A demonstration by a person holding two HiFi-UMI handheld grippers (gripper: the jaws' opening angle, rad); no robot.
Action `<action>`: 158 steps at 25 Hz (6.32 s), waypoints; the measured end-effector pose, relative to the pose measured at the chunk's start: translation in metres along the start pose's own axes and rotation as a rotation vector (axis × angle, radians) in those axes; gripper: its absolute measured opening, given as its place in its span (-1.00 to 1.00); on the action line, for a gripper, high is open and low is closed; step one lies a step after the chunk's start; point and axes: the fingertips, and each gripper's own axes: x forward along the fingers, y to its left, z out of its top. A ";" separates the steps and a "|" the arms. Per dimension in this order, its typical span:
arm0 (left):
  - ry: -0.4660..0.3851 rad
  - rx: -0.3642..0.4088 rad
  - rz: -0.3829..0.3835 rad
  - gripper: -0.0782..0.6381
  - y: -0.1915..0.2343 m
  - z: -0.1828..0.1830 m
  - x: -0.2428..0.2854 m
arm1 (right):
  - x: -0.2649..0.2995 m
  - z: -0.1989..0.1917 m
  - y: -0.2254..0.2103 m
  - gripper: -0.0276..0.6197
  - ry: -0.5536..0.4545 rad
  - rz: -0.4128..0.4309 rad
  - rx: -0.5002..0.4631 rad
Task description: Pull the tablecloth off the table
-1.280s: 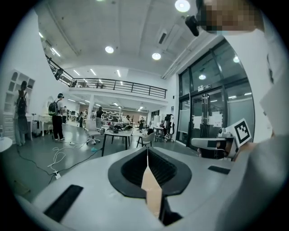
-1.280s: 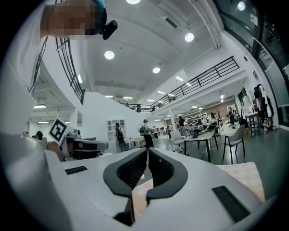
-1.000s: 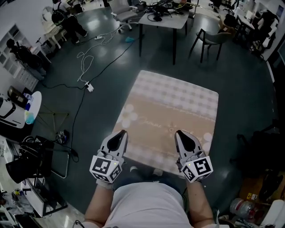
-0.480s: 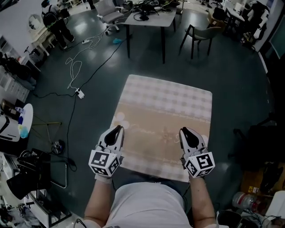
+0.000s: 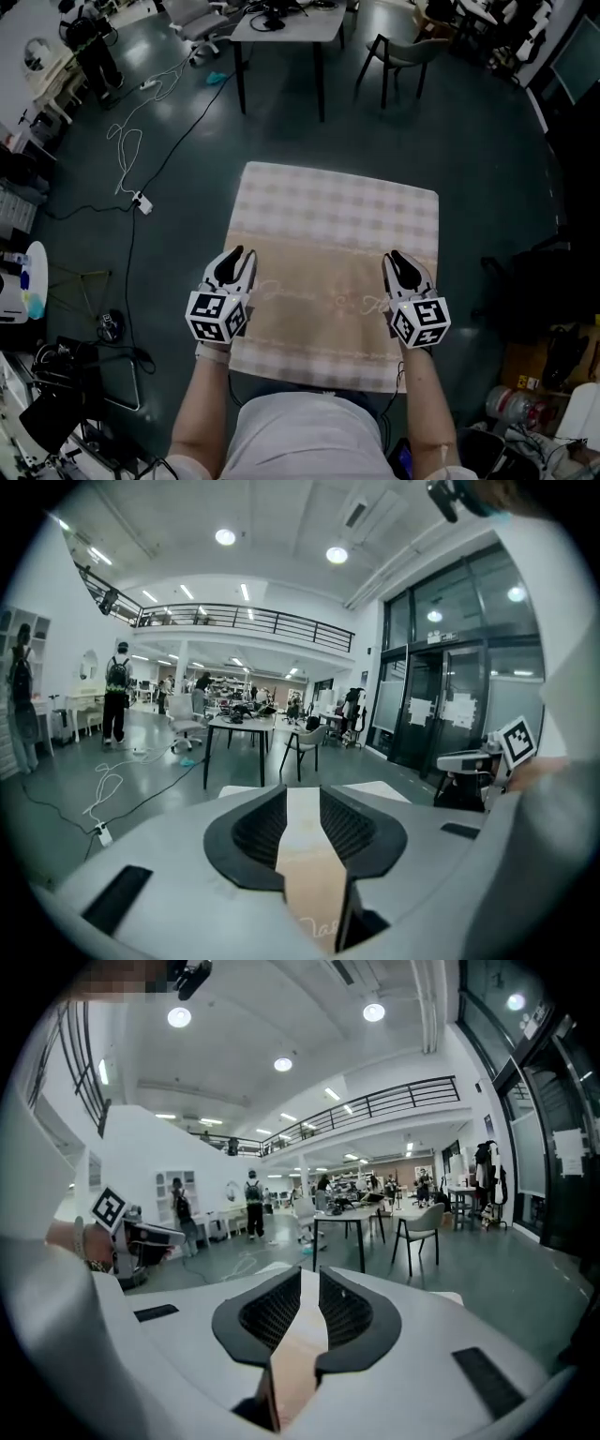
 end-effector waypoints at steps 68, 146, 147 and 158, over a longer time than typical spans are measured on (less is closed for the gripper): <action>0.576 -0.087 -0.043 -0.75 0.039 -0.209 0.140 | 0.090 -0.227 -0.097 -0.61 0.816 -0.062 -0.034; 0.697 -0.035 -0.111 -0.75 -0.093 -0.319 -0.029 | -0.010 -0.233 -0.108 -0.18 0.963 0.342 -0.069; 0.698 -0.038 -0.114 -0.75 -0.094 -0.319 -0.030 | -0.001 -0.225 -0.123 -0.18 0.930 0.289 -0.070; 0.693 -0.061 -0.122 -0.75 -0.096 -0.318 -0.029 | 0.042 -0.231 -0.217 -0.13 0.922 -0.056 -0.151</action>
